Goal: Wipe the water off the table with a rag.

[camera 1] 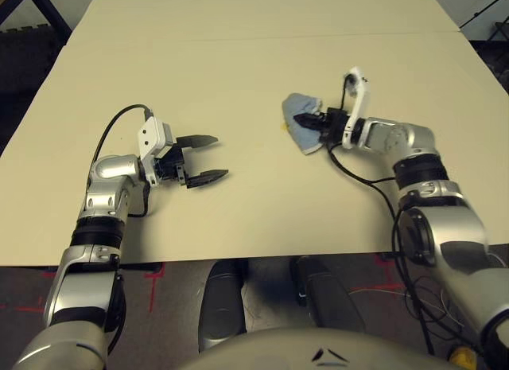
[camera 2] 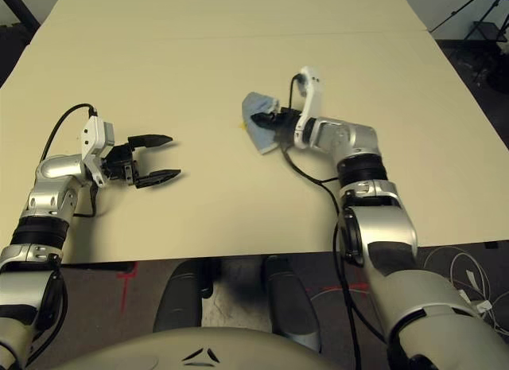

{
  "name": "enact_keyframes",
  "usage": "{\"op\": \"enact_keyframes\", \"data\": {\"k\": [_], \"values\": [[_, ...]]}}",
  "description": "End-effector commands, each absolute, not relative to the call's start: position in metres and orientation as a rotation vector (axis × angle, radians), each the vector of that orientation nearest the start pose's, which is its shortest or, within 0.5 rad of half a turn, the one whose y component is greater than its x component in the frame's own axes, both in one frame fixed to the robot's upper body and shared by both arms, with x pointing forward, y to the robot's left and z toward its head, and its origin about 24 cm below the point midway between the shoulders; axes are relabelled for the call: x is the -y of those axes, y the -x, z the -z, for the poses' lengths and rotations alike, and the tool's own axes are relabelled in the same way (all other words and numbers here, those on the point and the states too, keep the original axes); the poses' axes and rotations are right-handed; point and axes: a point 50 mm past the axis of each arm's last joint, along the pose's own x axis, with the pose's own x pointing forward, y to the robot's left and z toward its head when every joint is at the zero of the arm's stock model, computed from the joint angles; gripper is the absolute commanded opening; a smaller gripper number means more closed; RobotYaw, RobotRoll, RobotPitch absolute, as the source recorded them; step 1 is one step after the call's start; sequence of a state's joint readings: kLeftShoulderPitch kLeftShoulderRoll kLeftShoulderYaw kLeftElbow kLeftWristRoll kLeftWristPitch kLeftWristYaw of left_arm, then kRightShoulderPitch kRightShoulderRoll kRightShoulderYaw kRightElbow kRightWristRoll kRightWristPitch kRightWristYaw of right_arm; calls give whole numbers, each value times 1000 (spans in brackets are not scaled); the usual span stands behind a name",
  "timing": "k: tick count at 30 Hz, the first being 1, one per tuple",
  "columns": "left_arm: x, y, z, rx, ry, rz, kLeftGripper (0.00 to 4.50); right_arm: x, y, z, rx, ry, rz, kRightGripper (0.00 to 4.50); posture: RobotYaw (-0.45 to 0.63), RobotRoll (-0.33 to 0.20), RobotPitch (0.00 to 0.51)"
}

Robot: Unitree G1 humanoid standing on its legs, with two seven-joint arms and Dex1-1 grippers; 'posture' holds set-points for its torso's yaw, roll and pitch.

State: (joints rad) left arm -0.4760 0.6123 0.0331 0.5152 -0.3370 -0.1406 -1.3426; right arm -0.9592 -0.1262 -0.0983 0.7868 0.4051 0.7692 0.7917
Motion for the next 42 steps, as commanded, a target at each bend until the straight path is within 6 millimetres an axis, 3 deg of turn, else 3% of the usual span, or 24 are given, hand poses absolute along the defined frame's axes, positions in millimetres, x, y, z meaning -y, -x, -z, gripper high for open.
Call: {"op": "enact_keyframes", "data": {"k": [1, 7, 11, 17, 19, 23, 30, 36, 40, 42], "values": [[-240, -298, -113, -18, -318, 1156, 4500, 44, -357, -101, -643, -482, -1063, 6, 184, 0, 219], [-241, -297, -112, -18, -319, 1148, 4500, 22, -353, -104, -650, -483, -1128, 6, 193, 0, 220], [-241, -298, -112, -18, -320, 1142, 4500, 31, -355, -105, -648, -465, -1113, 6, 191, 0, 218], [-240, -300, -111, -16, -320, 1138, 4500, 88, -362, -101, -643, -413, -991, 6, 181, 0, 217], [-240, -301, -111, -16, -319, 1139, 4500, 116, -361, -100, -644, -397, -930, 6, 161, 0, 216], [-238, -303, -109, -16, -318, 1147, 4500, 165, -354, -101, -644, -375, -821, 6, 149, 0, 215], [-234, -309, -110, -10, -317, 1161, 4500, 229, -335, -113, -622, -340, -659, 6, 149, 0, 215], [-232, -312, -109, -8, -317, 1169, 4500, 266, -328, -130, -562, -334, -542, 6, 94, 0, 207], [-231, -314, -109, -6, -317, 1173, 4500, 274, -329, -145, -491, -365, -515, 6, 77, 0, 201], [-230, -315, -109, -4, -316, 1177, 4500, 278, -333, -161, -397, -399, -509, 6, 77, 0, 201]]}}
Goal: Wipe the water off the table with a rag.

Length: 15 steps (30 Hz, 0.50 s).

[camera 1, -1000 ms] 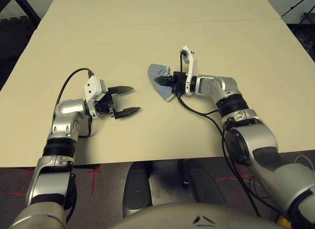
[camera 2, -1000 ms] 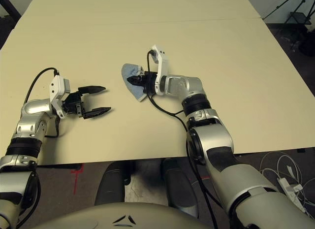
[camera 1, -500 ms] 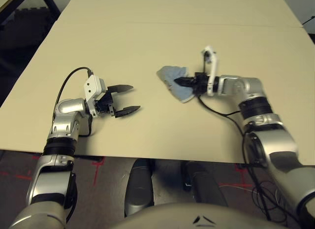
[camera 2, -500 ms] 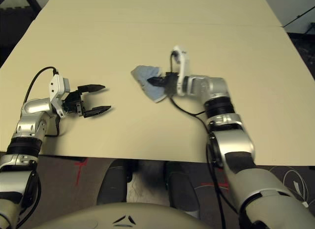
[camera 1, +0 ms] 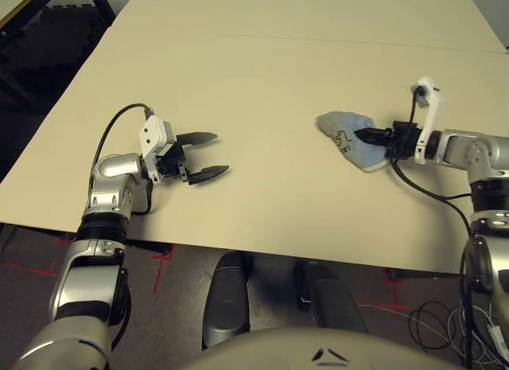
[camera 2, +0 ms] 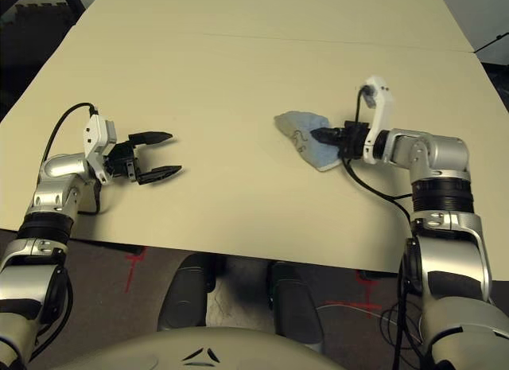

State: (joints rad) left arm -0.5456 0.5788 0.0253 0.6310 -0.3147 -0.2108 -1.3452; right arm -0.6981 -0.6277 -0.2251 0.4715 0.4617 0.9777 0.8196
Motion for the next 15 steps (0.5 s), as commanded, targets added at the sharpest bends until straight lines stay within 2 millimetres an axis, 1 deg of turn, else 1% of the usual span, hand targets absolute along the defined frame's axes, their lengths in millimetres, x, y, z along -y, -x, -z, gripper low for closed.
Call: {"op": "enact_keyframes", "data": {"k": [1, 4, 7, 11, 15], "values": [[-229, -315, -109, -3, -316, 1179, 4500, 281, -334, -168, -365, -407, -496, 6, 77, 0, 201], [-229, -315, -109, -1, -315, 1182, 4500, 297, -335, -185, -307, -392, -435, 6, 69, 0, 197], [-228, -315, -108, 0, -313, 1186, 4500, 313, -333, -196, -286, -368, -386, 6, 67, 0, 194], [-227, -315, -107, 2, -311, 1188, 4500, 331, -327, -199, -296, -341, -336, 6, 66, 0, 191], [-227, -315, -107, 4, -309, 1188, 4500, 346, -319, -192, -336, -315, -276, 6, 67, 0, 190]]}}
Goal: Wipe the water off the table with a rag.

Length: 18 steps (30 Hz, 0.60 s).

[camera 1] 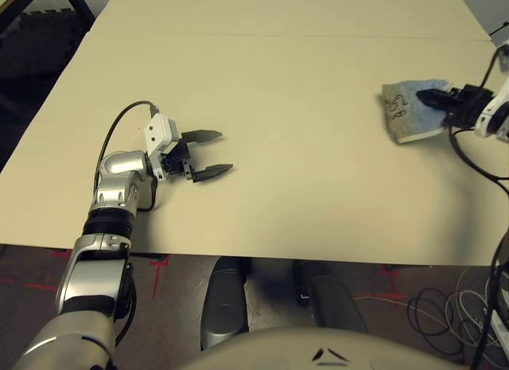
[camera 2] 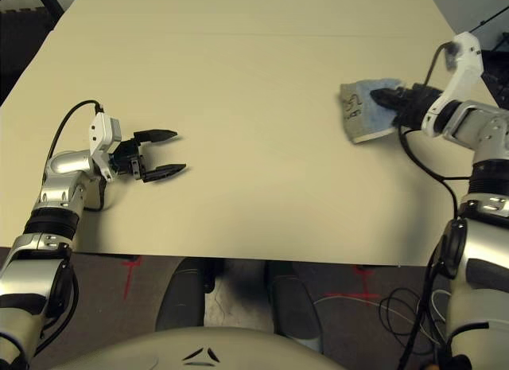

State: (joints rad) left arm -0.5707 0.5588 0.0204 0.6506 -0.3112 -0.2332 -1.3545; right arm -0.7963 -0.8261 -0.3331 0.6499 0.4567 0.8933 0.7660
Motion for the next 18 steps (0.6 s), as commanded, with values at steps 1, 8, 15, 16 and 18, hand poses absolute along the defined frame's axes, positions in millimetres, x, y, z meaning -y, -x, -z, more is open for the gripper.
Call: {"op": "enact_keyframes", "data": {"k": [1, 8, 15, 16, 18], "values": [[-227, -315, -106, 4, -309, 1188, 4500, 349, -318, -189, -348, -310, -262, 6, 67, 0, 190], [-228, -314, -106, 2, -313, 1186, 4500, 370, -315, -160, -452, -50, -72, 727, 70, 0, 187], [-230, -313, -106, -2, -315, 1177, 4500, 385, -314, -156, -466, 153, 12, 3218, 70, 0, 187], [-231, -312, -106, -2, -320, 1171, 4500, 387, -314, -158, -468, 206, 20, 3628, 75, 0, 195], [-234, -311, -105, -4, -332, 1152, 4500, 390, -314, -169, -420, 229, 20, 4415, 76, 0, 196]]}}
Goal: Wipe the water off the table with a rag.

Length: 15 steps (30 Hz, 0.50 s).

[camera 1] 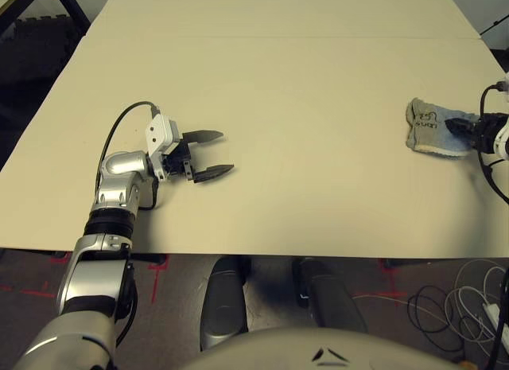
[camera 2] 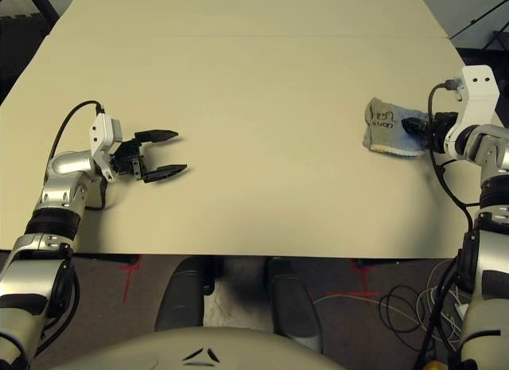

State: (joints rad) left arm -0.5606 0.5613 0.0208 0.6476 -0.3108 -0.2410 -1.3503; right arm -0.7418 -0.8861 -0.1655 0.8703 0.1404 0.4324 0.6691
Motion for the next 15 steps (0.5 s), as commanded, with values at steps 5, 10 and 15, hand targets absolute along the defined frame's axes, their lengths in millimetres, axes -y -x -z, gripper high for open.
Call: {"op": "enact_keyframes", "data": {"k": [5, 10, 15], "values": [[-244, -315, -112, 22, -287, 1045, 4500, 395, -314, -196, -228, 191, 6, 4470, 81, 0, 196], [-253, -331, -130, 108, -204, 833, 4500, 390, -320, -207, -26, 141, -14, 4470, 93, 0, 195], [-277, -346, -146, 171, -199, 483, 4500, 378, -331, -203, 113, 94, 21, 4470, 109, 0, 193]]}}
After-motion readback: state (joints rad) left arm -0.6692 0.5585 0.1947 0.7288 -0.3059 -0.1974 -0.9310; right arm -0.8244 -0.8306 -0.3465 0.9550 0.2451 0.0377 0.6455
